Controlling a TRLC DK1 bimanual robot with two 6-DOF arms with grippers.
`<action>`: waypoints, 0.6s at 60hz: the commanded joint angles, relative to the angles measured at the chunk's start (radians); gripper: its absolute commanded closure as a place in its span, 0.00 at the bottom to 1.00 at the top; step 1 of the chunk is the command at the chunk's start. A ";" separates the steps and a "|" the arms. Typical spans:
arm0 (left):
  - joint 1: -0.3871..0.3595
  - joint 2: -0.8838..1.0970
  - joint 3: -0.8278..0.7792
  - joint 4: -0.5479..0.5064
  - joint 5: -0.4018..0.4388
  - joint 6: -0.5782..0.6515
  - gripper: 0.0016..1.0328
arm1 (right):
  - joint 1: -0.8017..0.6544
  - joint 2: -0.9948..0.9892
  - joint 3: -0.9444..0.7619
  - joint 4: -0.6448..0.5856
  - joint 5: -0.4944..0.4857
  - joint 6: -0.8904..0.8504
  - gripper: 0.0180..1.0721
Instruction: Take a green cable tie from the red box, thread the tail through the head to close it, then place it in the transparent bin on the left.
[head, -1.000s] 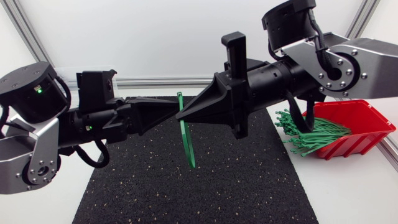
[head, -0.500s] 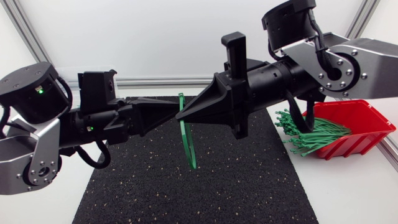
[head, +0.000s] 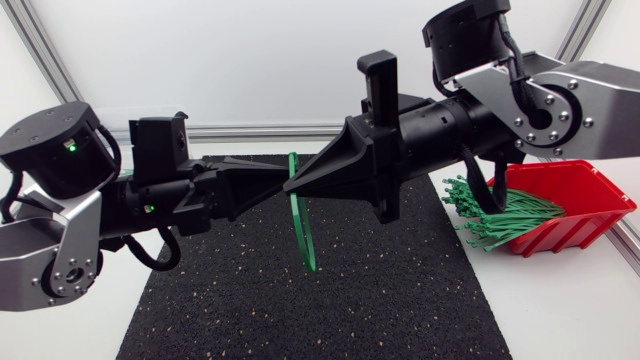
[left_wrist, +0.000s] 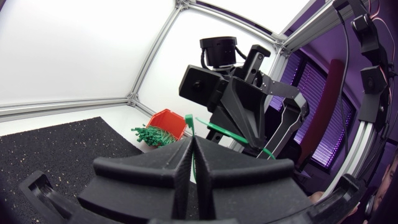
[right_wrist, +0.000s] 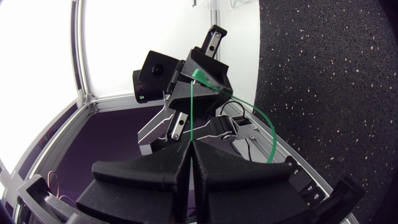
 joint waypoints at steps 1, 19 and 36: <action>0.033 0.038 0.004 0.010 0.006 0.051 0.96 | -0.004 -0.004 -0.024 0.001 0.001 0.007 0.95; 0.044 0.055 0.020 0.011 0.033 0.093 0.96 | -0.004 0.028 -0.023 0.002 -0.003 0.004 0.95; 0.012 0.001 0.009 0.010 0.032 0.099 0.96 | -0.008 0.037 -0.024 0.001 -0.006 0.000 0.95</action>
